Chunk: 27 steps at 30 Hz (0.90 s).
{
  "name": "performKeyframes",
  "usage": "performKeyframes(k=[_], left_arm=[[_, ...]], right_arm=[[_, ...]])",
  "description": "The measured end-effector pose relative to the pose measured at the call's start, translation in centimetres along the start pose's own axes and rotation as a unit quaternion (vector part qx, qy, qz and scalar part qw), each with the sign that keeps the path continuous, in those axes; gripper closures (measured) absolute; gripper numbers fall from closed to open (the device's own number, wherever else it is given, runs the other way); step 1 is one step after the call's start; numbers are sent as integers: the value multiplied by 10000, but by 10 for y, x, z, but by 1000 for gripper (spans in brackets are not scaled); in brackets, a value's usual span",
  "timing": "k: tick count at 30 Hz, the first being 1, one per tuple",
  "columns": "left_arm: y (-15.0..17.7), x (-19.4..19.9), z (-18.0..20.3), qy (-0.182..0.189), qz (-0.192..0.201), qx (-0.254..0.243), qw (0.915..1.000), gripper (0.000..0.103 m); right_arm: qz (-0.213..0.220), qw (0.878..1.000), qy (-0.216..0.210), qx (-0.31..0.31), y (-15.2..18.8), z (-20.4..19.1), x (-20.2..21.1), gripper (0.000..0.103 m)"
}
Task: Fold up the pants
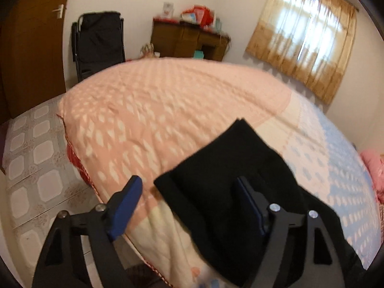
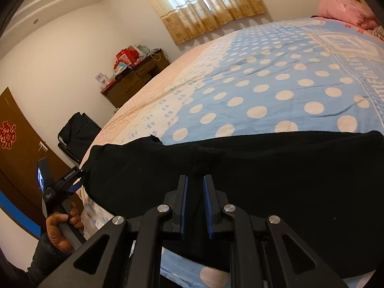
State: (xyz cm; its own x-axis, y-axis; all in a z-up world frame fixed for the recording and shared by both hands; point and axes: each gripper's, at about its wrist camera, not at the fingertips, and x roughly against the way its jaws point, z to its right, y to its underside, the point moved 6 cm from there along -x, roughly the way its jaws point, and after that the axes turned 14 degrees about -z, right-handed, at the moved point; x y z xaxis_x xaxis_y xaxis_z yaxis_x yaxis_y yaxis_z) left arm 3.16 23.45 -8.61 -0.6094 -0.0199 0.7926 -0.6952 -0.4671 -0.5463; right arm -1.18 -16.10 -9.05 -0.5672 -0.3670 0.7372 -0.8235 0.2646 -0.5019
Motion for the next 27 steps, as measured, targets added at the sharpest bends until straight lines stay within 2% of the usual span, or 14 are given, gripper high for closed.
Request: performKeyframes(k=[1, 3, 5, 9, 12, 14, 16, 21, 27], left_arm=[[1, 1, 4, 68, -23, -70, 10000, 33], [3, 2, 7, 86, -23, -105, 9999, 38], [1, 5, 4, 164, 1, 7, 9999, 50], [0, 6, -7, 348, 2, 286, 9990, 63], [-1, 6, -6, 246, 28, 199, 9995, 71], [-1, 8, -1, 118, 83, 57, 9999, 82], [-2, 10, 1, -43, 108, -85, 9999, 86], [-5, 14, 2, 17, 83, -158, 9998, 89], [-7, 41, 28, 51, 543, -748, 9957, 89]], right_arm=[[1, 10000, 1, -15, 0, 0, 0, 89], [-11, 10000, -15, -28, 0, 0, -1, 89], [-28, 10000, -23, -22, 0, 0, -2, 89], [-46, 10000, -35, -65, 1, 1, -2, 89], [-63, 9997, -97, -215, 1, 5, -2, 89], [-42, 9994, -138, -306, 2, 9, 0, 89], [6, 9993, -137, -354, 2, 11, 3, 89], [100, 9988, -151, -463, 2, 17, 9, 89], [174, 9981, -175, -563, 3, 21, 13, 89]])
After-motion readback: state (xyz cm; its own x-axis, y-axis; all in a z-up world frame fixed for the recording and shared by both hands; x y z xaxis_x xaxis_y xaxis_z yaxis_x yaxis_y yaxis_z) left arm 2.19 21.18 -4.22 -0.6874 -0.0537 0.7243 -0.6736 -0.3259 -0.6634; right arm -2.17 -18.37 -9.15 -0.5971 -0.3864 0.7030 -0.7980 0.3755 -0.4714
